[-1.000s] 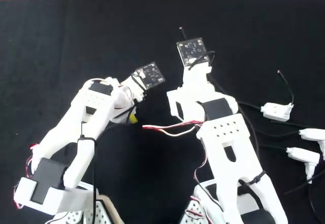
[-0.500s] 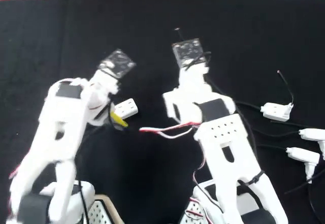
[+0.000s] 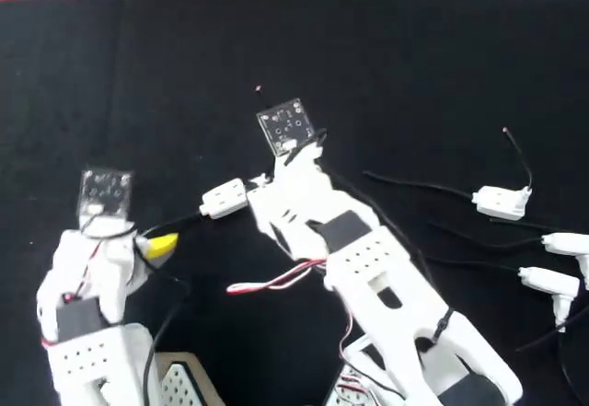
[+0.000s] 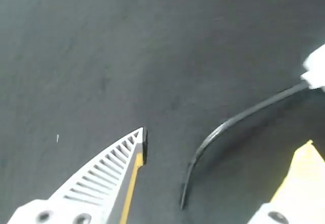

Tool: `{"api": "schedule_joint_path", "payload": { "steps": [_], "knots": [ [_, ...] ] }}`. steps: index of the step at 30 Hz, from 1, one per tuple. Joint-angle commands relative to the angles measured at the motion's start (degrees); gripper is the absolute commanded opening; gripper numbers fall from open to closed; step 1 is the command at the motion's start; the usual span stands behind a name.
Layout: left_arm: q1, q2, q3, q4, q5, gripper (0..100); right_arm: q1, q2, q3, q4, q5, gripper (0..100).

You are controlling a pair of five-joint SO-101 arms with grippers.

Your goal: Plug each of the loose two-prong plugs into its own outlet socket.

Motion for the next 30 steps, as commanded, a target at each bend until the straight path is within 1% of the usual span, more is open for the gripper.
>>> {"api": "schedule_joint_path", "payload": {
  "steps": [1, 3, 6, 11, 24, 30],
  "knots": [
    [-5.41, -14.59, 5.85, 6.86, 0.26, 43, -2.9, 0.75, 1.19, -6.59, -1.49, 1.2],
    [-7.25, -16.0, 5.67, 9.85, 0.26, 43, -4.31, 3.38, 0.04, -6.95, -1.49, 1.2],
    [-8.75, -13.71, 5.05, 10.29, 0.18, 43, -4.57, 10.24, -4.35, -6.86, -1.58, 1.2],
    [-8.92, -13.63, 5.93, 12.48, -4.4, 43, -4.66, 20.7, -10.86, -6.86, -0.53, 1.2],
    [-8.92, -13.63, 6.02, 13.45, -5.01, 43, -4.22, 22.55, -13.58, -7.12, 0.44, 1.2],
    [-8.92, -13.63, 6.02, 13.45, -5.01, 43, -2.37, 27.21, -16.84, -7.38, 0.44, 1.2]
  ]
}}
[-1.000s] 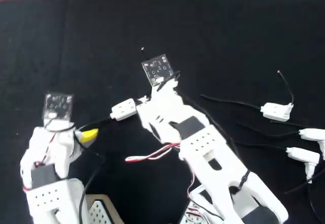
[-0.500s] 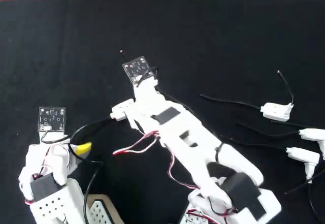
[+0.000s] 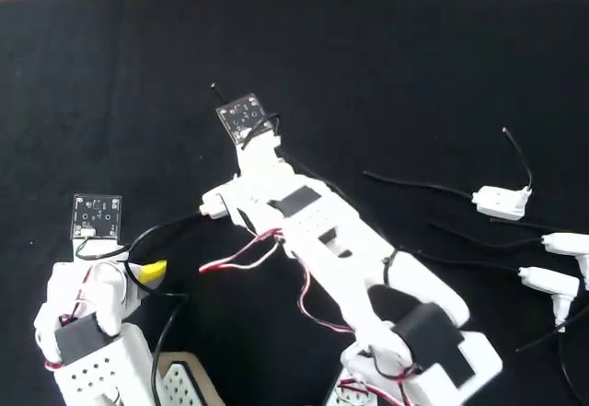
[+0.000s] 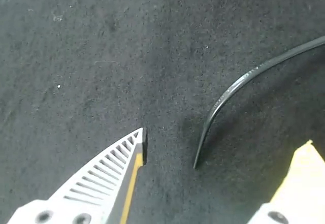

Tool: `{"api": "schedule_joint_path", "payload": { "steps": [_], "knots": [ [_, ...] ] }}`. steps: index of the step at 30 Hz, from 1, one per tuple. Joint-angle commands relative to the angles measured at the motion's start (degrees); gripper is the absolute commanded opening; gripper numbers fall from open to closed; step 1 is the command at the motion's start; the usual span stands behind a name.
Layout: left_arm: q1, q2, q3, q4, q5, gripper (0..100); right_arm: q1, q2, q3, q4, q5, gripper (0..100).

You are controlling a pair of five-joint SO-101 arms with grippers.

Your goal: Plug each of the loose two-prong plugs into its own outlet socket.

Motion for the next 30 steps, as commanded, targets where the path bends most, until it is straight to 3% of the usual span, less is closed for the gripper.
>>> {"api": "schedule_joint_path", "payload": {
  "steps": [1, 14, 30],
  "knots": [
    [-0.48, -0.26, -0.31, 0.18, -0.18, 43, 1.67, 2.51, -5.23, -0.97, 0.62, 1.2],
    [-0.48, -0.26, 0.48, -0.18, -0.18, 43, 4.57, 3.47, -5.58, -0.53, 1.93, 1.2],
    [-0.22, -0.26, 0.48, -0.18, -0.26, 43, 3.25, 0.4, -6.9, 4.22, 1.49, 1.2]
  ]
}}
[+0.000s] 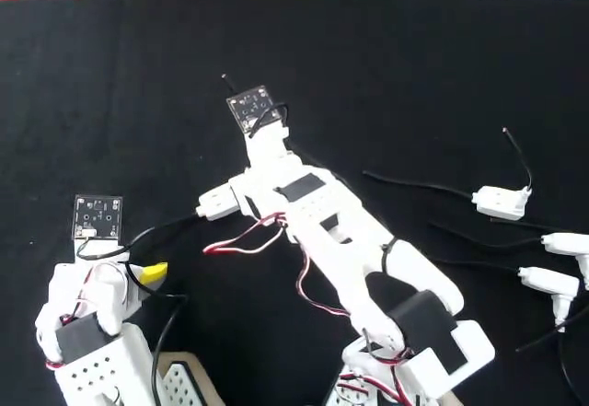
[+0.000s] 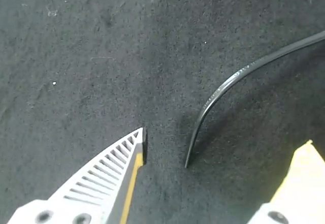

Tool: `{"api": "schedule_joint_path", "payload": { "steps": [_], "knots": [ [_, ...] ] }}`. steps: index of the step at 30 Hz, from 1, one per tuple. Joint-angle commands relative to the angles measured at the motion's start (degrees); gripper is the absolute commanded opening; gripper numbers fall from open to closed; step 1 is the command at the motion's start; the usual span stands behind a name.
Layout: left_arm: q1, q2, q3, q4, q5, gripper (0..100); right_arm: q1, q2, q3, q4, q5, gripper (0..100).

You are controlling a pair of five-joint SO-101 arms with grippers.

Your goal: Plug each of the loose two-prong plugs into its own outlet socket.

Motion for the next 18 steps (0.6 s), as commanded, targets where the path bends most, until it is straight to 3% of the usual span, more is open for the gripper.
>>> {"api": "schedule_joint_path", "payload": {
  "steps": [1, 11, 18],
  "knots": [
    [-0.22, -0.26, -0.22, -0.18, -0.26, 43, -0.35, -3.91, -3.21, 1.58, 0.09, 1.2],
    [-0.13, -0.26, -0.22, -0.18, -0.26, 43, -3.52, -5.67, -2.86, 2.2, -2.29, 1.2],
    [-0.31, -0.26, -0.22, -0.18, -0.26, 43, -3.78, 2.95, -4.26, -3.08, -2.29, 1.2]
  ]
}}
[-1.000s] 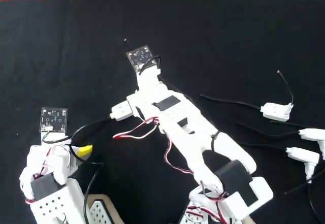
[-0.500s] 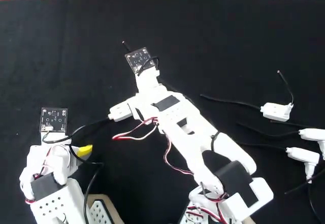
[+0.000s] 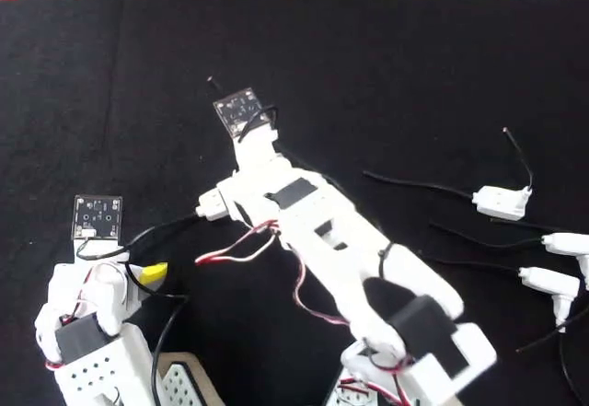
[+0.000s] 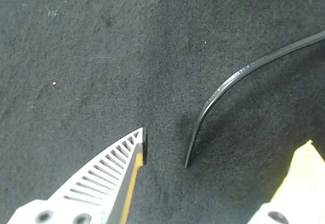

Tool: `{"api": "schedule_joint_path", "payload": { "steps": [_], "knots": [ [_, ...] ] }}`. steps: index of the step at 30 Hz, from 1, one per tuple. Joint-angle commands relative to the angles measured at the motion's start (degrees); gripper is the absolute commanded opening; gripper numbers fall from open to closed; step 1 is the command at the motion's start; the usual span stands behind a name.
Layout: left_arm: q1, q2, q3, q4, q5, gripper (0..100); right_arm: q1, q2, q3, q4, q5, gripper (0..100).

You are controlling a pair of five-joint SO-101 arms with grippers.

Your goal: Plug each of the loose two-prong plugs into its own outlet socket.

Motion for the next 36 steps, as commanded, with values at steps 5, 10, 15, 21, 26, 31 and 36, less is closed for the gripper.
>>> {"api": "schedule_joint_path", "payload": {
  "steps": [5, 10, 15, 21, 26, 31, 36],
  "knots": [
    [-0.31, -0.26, -0.13, -0.18, -0.26, 43, -0.44, 4.09, -5.85, 0.44, -0.53, 1.2],
    [-0.4, -0.26, -0.13, -0.18, -0.26, 43, -0.53, 4.0, -5.76, 2.73, -2.02, 1.2],
    [-0.4, -0.26, -0.13, -0.18, -0.26, 43, -1.93, 6.37, -4.44, 2.64, -3.34, 1.2],
    [-0.4, -0.26, -0.13, -0.18, -0.26, 43, -4.57, 10.77, -5.58, 2.46, -4.04, 1.2],
    [-0.4, -0.26, -0.13, -0.26, -0.26, 43, -4.75, 11.82, -5.85, 2.9, -3.87, 1.2],
    [-0.4, -0.26, -0.04, -0.26, -0.26, 43, 0.79, 11.74, -6.11, 7.56, 1.41, 1.2],
    [-0.31, -0.26, 0.66, -0.35, -3.08, 43, 9.41, 8.66, -5.67, 10.46, 5.19, 1.2]
  ]
}}
